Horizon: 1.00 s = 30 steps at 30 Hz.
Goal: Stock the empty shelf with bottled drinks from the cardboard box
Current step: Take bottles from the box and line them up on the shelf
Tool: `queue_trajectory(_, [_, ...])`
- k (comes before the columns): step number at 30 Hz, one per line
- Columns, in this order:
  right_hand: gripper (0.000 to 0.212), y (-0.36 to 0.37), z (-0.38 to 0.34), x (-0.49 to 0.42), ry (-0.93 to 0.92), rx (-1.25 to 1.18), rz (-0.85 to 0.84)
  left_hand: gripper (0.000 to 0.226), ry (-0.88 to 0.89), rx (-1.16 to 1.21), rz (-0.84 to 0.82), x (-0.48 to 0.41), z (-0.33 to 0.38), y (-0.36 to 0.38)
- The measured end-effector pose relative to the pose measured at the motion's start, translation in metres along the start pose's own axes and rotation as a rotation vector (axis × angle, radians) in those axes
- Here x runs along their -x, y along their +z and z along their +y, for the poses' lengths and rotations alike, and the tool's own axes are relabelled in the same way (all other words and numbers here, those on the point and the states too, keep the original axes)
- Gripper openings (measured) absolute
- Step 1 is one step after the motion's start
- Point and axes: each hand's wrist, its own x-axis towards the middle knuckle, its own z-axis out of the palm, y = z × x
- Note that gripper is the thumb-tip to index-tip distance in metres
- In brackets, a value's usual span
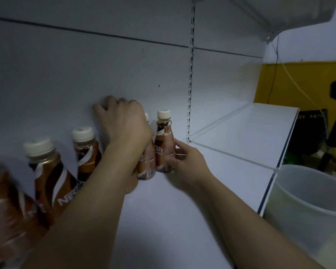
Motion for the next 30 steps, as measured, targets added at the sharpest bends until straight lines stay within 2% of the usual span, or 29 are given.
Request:
queue_trajectory(8, [0.051, 0.009, 0.001, -0.004, -0.034, 0.052, 0.050, 0.043, 0.026, -0.045, -0.037, -0.003, -0.002, -0.003])
queue_trajectory(14, [0.056, 0.013, 0.009, -0.010, -0.072, 0.107, 0.011, 0.053, 0.041, -0.071, -0.076, -0.006, -0.001, -0.006])
queue_trajectory(18, [0.051, 0.011, 0.008, -0.006, -0.083, 0.028, -0.061, 0.057, 0.050, -0.098, -0.092, -0.008, -0.001, -0.005])
queue_trajectory(21, [0.076, 0.018, 0.010, -0.004, -0.063, -0.046, -0.133, 0.063, 0.054, -0.119, -0.087, -0.007, -0.002, -0.003])
queue_trajectory(24, [0.095, 0.030, 0.016, -0.007, -0.045, 0.002, -0.079, 0.063, 0.047, -0.123, -0.084, -0.006, -0.001, -0.002])
queue_trajectory(30, [0.102, 0.037, 0.020, -0.015, -0.026, 0.074, -0.055, 0.063, 0.061, -0.145, -0.051, -0.005, -0.002, 0.001])
